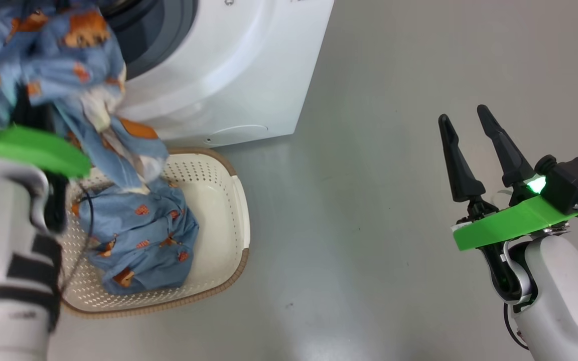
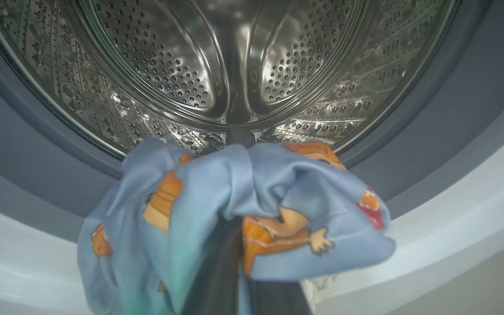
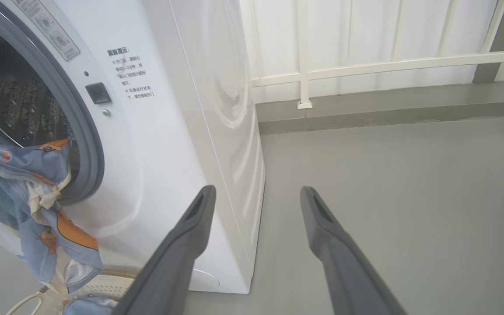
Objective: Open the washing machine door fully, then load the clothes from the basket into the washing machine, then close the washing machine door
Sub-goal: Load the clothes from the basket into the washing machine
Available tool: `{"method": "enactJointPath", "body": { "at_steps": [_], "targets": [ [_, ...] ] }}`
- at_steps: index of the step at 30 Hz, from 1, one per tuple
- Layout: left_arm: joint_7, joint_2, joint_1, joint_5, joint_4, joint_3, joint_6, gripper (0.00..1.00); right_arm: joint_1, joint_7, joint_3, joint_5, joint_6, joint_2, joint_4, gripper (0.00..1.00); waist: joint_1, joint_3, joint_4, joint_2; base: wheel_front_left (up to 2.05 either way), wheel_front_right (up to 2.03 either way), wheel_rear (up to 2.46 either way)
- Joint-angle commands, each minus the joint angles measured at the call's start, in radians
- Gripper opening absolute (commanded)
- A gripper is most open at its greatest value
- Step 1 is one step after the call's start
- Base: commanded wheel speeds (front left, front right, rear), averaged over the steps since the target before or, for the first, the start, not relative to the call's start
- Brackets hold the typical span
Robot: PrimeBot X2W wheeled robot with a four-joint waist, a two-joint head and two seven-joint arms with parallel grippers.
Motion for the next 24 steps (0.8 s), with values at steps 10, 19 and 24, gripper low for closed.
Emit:
{"method": "enactJointPath", "body": {
  "at_steps": [10, 19, 24],
  "targets": [
    [0.041, 0.119, -0.311, 0.025, 0.104, 0.006, 0.004, 0.0, 0.01, -0.008, -0.009, 0.014, 0.004, -0.015, -0.057, 1.0, 0.0, 0.15, -0.105, 0.0, 0.0, 0.0, 0.0],
    [0.078, 0.225, -0.533, 0.064, 0.172, -0.029, -0.001, 0.0, -0.001, -0.008, -0.017, 0.009, 0.004, 0.029, -0.086, 1.0, 0.0, 0.281, -0.197, 0.0, 0.0, 0.0, 0.0],
    [0.049, 0.261, -0.644, 0.073, 0.152, -0.058, -0.005, 0.0, -0.011, -0.008, -0.017, 0.008, 0.004, 0.05, -0.094, 1.0, 0.0, 0.322, -0.221, 0.0, 0.0, 0.0, 0.0]
  ]
}}
